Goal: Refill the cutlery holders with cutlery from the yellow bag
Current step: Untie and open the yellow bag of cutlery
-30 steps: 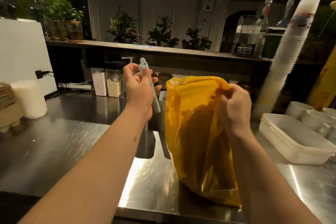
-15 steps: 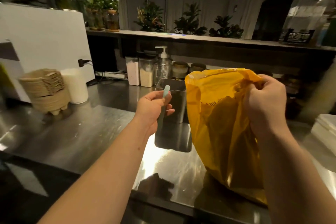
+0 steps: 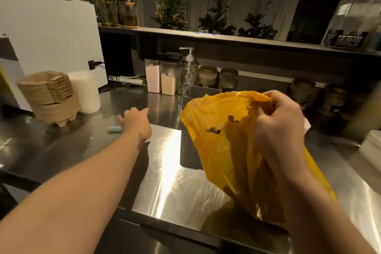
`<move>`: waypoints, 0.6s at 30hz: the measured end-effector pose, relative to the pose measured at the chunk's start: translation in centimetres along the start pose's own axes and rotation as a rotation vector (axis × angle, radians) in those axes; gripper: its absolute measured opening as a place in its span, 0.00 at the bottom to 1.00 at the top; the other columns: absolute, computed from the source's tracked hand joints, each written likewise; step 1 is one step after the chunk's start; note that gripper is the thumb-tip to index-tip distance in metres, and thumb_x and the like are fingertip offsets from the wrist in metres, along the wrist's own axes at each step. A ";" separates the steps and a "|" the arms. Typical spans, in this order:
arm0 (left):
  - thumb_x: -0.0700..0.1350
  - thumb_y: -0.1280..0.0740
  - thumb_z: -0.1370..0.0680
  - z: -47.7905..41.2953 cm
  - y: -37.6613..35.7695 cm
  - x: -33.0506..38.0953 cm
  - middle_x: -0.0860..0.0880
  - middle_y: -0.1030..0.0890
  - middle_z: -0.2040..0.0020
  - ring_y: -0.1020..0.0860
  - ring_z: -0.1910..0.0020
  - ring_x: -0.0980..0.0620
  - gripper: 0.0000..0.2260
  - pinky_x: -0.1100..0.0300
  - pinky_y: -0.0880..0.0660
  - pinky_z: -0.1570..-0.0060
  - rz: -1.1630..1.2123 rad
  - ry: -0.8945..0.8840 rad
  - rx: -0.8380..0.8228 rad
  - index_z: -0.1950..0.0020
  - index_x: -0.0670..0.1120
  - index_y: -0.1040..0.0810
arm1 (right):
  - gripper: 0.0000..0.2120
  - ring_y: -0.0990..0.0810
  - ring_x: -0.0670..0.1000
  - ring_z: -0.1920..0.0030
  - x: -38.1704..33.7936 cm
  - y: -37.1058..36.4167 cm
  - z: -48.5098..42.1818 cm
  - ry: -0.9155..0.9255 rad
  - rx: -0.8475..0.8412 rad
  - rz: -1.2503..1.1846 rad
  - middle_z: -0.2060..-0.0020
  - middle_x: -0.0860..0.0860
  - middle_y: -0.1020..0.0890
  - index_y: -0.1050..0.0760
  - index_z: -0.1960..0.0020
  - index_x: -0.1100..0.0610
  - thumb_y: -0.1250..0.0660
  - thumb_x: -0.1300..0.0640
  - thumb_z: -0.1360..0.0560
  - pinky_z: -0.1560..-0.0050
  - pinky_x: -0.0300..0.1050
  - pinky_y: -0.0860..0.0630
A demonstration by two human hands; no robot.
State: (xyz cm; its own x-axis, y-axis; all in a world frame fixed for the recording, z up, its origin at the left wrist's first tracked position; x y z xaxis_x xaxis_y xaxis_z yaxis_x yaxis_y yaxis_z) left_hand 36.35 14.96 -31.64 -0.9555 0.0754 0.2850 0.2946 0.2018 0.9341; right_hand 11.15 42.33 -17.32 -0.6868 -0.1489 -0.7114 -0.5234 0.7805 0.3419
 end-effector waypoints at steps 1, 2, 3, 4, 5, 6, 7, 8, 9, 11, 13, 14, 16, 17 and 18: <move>0.44 0.28 0.24 0.3 0.0 0.7 0.44 0.23 0.36 0.26 0.37 0.42 0.26 0.45 0.28 0.35 0.162 -0.009 0.038 0.27 0.52 0.27 | 0.05 0.22 0.48 0.60 0.1 -0.1 0.0 -0.001 0.016 0.005 0.62 0.48 0.21 0.21 0.48 0.55 0.35 0.60 0.19 0.62 0.42 0.26; 0.46 0.28 0.23 1.2 0.2 1.7 0.44 0.22 0.37 0.24 0.39 0.43 0.23 0.47 0.25 0.38 0.384 -0.017 0.059 0.28 0.50 0.25 | 0.05 0.22 0.48 0.60 0.3 -0.2 0.0 -0.003 0.029 -0.001 0.62 0.48 0.21 0.21 0.48 0.55 0.36 0.59 0.19 0.62 0.42 0.26; 0.46 0.29 0.22 2.3 0.6 2.8 0.45 0.20 0.40 0.22 0.41 0.44 0.18 0.50 0.24 0.42 0.614 -0.014 0.077 0.33 0.48 0.22 | 0.05 0.22 0.49 0.60 0.4 -0.3 0.0 -0.007 0.041 -0.007 0.62 0.48 0.21 0.21 0.49 0.55 0.36 0.59 0.18 0.63 0.43 0.26; 0.46 0.30 0.21 3.8 1.3 3.6 0.47 0.18 0.44 0.20 0.43 0.45 0.12 0.52 0.23 0.46 0.828 0.014 0.099 0.38 0.48 0.20 | 0.05 0.22 0.49 0.61 0.5 -0.4 0.0 -0.008 0.052 -0.010 0.62 0.48 0.21 0.22 0.50 0.55 0.36 0.59 0.18 0.63 0.43 0.26; 0.46 0.32 0.20 5.7 2.2 4.2 0.49 0.18 0.49 0.20 0.45 0.45 0.07 0.54 0.23 0.49 1.003 0.065 0.144 0.43 0.49 0.19 | 0.05 0.22 0.48 0.60 0.5 -0.4 0.1 -0.009 0.061 -0.008 0.62 0.48 0.21 0.22 0.50 0.54 0.36 0.59 0.18 0.63 0.43 0.25; 0.46 0.34 0.19 7.8 3.4 4.4 0.51 0.18 0.52 0.20 0.47 0.45 0.03 0.55 0.23 0.52 1.127 0.120 0.200 0.48 0.50 0.20 | 0.05 0.23 0.47 0.60 0.5 -0.4 0.1 -0.013 0.071 -0.009 0.61 0.48 0.21 0.22 0.50 0.54 0.36 0.59 0.18 0.63 0.42 0.26; 0.47 0.35 0.19 10.2 4.6 4.7 0.51 0.19 0.54 0.20 0.48 0.45 0.03 0.54 0.22 0.52 1.216 0.163 0.246 0.51 0.52 0.22 | 0.05 0.23 0.47 0.60 0.6 -0.2 0.2 -0.019 0.084 -0.016 0.61 0.48 0.21 0.22 0.49 0.54 0.37 0.59 0.18 0.63 0.41 0.27; 0.50 0.36 0.18 12.8 5.4 5.1 0.51 0.19 0.53 0.20 0.48 0.45 0.04 0.51 0.21 0.50 1.305 0.184 0.231 0.50 0.53 0.23 | 0.05 0.24 0.46 0.60 0.7 0.0 0.3 -0.026 0.097 -0.024 0.61 0.48 0.21 0.22 0.49 0.55 0.37 0.59 0.18 0.62 0.40 0.28; 0.55 0.37 0.18 15.3 5.5 6.1 0.51 0.19 0.49 0.21 0.46 0.46 0.07 0.46 0.22 0.45 1.399 0.199 0.124 0.46 0.54 0.23 | 0.06 0.24 0.45 0.60 0.7 0.2 0.4 -0.030 0.109 -0.035 0.62 0.47 0.22 0.22 0.49 0.56 0.37 0.59 0.18 0.62 0.39 0.29; 0.68 0.41 0.21 20.2 4.1 9.6 0.55 0.23 0.38 0.25 0.38 0.47 0.24 0.39 0.29 0.34 1.532 0.224 -0.316 0.30 0.57 0.30 | 0.05 0.24 0.45 0.60 0.3 0.4 0.5 -0.035 0.078 -0.062 0.62 0.46 0.22 0.22 0.48 0.55 0.37 0.58 0.18 0.62 0.40 0.27; 0.76 0.41 0.31 23.3 3.0 12.6 0.55 0.26 0.30 0.27 0.32 0.42 0.38 0.34 0.33 0.31 1.596 0.234 -0.616 0.24 0.63 0.39 | 0.10 0.22 0.47 0.54 -0.4 -0.1 0.6 -0.050 -0.105 -0.073 0.53 0.45 0.20 0.25 0.39 0.51 0.33 0.51 0.19 0.57 0.42 0.22; 0.78 0.39 0.36 23.8 3.0 13.5 0.53 0.27 0.29 0.27 0.31 0.40 0.43 0.32 0.32 0.33 1.623 0.255 -0.658 0.23 0.64 0.40 | 0.21 0.22 0.47 0.49 -0.6 -0.1 0.8 -0.058 -0.229 -0.081 0.47 0.45 0.21 0.30 0.32 0.49 0.31 0.46 0.22 0.52 0.44 0.21; 0.80 0.34 0.42 23.5 3.1 14.3 0.48 0.25 0.30 0.26 0.34 0.35 0.49 0.28 0.28 0.39 1.654 0.344 -0.653 0.23 0.63 0.38 | 0.37 0.22 0.47 0.43 -0.6 1.9 0.8 -0.077 -0.342 -0.151 0.38 0.47 0.24 0.40 0.24 0.44 0.31 0.37 0.29 0.49 0.46 0.21; 0.78 0.33 0.40 23.3 3.2 14.5 0.46 0.23 0.32 0.24 0.36 0.34 0.47 0.29 0.26 0.42 1.683 0.409 -0.640 0.24 0.62 0.35 | 0.38 0.22 0.46 0.43 -0.1 3.5 0.6 -0.098 -0.324 -0.195 0.38 0.47 0.24 0.41 0.24 0.43 0.34 0.34 0.30 0.51 0.43 0.22; 0.75 0.33 0.35 23.3 3.2 15.1 0.45 0.20 0.35 0.22 0.39 0.34 0.41 0.32 0.24 0.45 1.708 0.455 -0.655 0.25 0.60 0.32 | 0.37 0.22 0.46 0.43 1.3 5.2 0.4 -0.134 -0.281 -0.196 0.38 0.46 0.24 0.39 0.25 0.43 0.37 0.33 0.30 0.54 0.41 0.24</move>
State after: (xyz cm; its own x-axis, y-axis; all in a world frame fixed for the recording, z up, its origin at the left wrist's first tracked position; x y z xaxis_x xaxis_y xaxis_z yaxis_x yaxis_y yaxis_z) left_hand 23.14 39.53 -29.41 0.3576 -0.4862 0.7974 0.8591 -0.1635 -0.4850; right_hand 7.76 46.41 -16.69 -0.4973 -0.1835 -0.8480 -0.7693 0.5451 0.3332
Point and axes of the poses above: each hand's wrist, its own z-axis away from the middle knuckle, its own y-axis out of the back of the hand, x = y × z, the point moved 8 cm from there along -z, towards the middle knuckle
